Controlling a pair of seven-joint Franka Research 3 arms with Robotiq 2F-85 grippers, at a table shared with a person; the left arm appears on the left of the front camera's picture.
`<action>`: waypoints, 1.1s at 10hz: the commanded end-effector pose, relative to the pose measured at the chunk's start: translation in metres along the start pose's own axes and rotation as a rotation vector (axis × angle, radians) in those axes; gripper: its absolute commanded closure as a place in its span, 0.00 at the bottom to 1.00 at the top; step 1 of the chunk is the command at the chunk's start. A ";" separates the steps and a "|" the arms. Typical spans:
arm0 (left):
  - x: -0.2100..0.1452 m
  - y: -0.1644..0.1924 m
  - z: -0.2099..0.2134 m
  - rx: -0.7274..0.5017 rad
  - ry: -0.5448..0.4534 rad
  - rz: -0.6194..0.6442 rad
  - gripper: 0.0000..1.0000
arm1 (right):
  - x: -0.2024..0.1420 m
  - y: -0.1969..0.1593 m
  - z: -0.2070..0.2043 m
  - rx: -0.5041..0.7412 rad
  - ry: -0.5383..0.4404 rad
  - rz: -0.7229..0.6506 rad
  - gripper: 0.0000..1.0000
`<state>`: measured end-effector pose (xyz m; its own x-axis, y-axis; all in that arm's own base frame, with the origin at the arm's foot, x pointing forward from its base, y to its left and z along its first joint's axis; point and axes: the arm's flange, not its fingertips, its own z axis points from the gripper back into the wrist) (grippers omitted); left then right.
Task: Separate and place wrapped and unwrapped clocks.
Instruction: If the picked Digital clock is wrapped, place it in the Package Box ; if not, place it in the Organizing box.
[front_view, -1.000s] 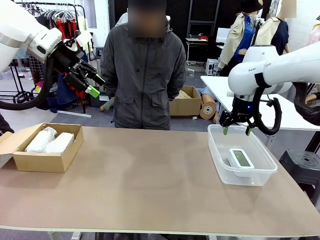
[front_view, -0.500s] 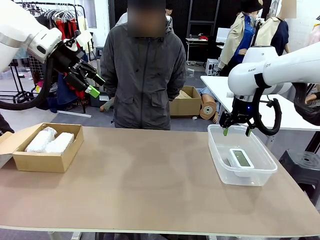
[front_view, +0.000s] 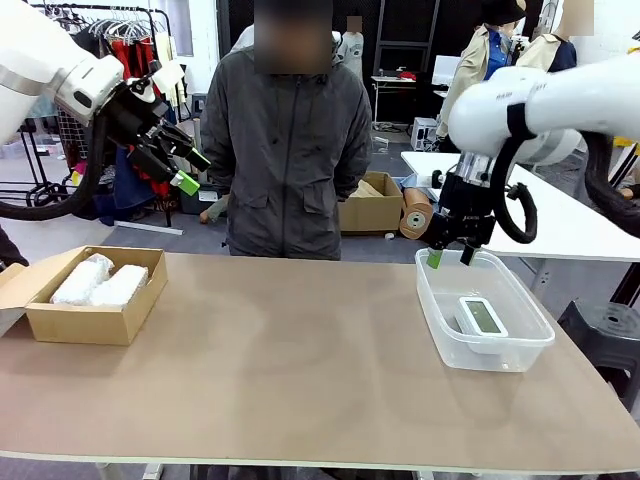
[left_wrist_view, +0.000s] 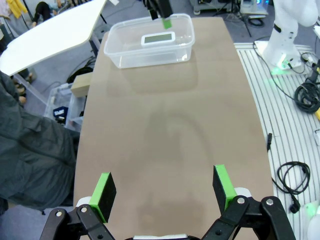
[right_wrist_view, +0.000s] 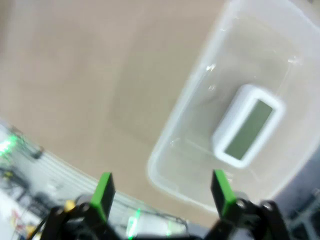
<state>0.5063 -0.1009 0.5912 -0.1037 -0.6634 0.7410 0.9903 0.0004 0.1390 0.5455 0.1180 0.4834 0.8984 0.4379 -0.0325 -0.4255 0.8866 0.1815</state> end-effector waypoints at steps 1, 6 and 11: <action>-0.001 -0.001 0.001 -0.001 0.013 -0.008 0.00 | -0.002 -0.001 0.025 0.079 0.095 0.134 0.00; -0.001 -0.001 0.001 -0.001 0.013 -0.008 0.00 | -0.004 0.036 0.045 0.241 -0.026 0.534 0.00; -0.001 -0.001 0.001 -0.001 0.013 -0.008 0.00 | -0.002 0.057 0.060 0.334 -0.404 0.702 0.00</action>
<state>0.5063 -0.1009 0.5912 -0.1038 -0.6634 0.7410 0.9903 0.0004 0.1390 0.5383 0.1648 0.5605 0.4949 0.7373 0.4598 -0.8655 0.3709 0.3367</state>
